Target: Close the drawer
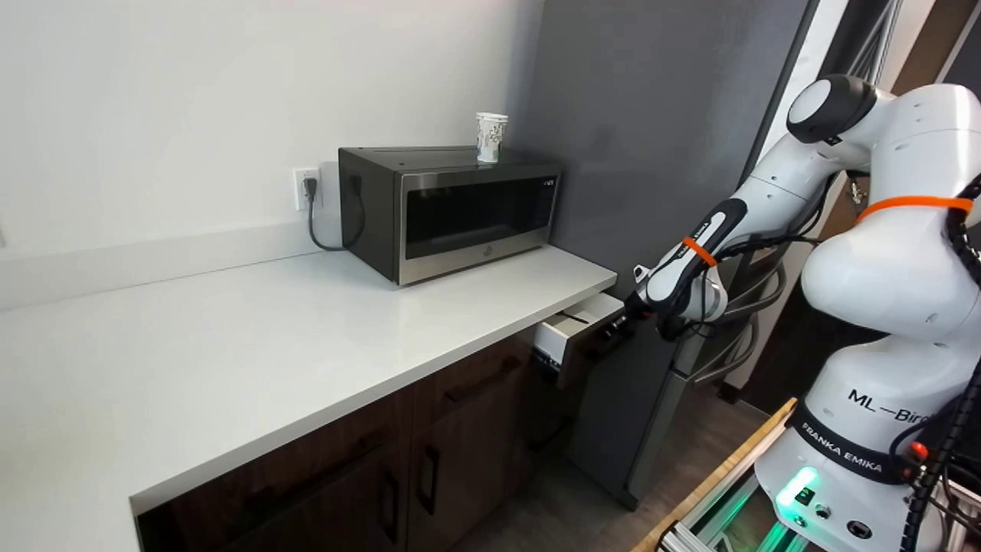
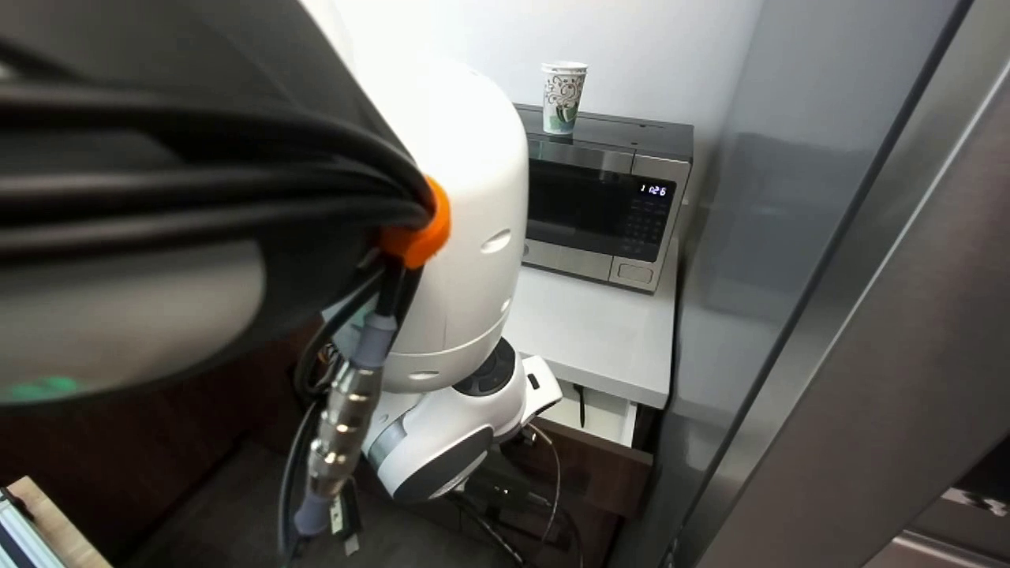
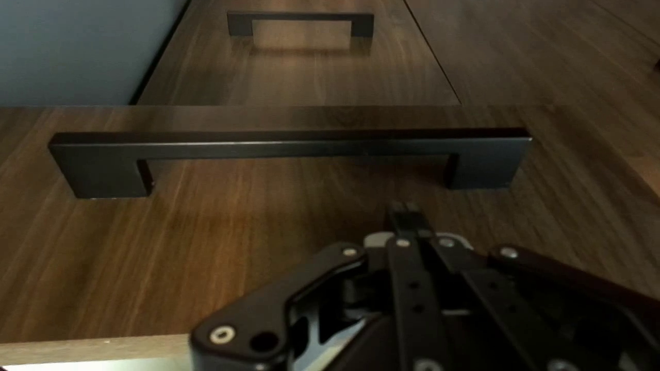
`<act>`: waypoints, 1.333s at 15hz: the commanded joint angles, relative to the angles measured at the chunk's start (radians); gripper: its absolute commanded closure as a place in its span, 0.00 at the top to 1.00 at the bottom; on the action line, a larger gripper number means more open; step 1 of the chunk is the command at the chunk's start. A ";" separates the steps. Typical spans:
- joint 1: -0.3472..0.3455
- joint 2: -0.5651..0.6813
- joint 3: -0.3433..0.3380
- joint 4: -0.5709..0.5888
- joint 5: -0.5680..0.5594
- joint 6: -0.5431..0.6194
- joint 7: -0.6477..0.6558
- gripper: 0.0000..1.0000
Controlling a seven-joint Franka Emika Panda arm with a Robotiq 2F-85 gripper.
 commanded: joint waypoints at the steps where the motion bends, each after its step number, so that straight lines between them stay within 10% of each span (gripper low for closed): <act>1: 0.021 0.112 0.002 0.083 -0.110 0.101 0.073 0.00; 16: -0.046 0.426 0.095 0.363 -0.469 0.214 0.128 0.00; 20: -0.033 0.335 0.055 0.279 -0.438 0.182 0.144 0.00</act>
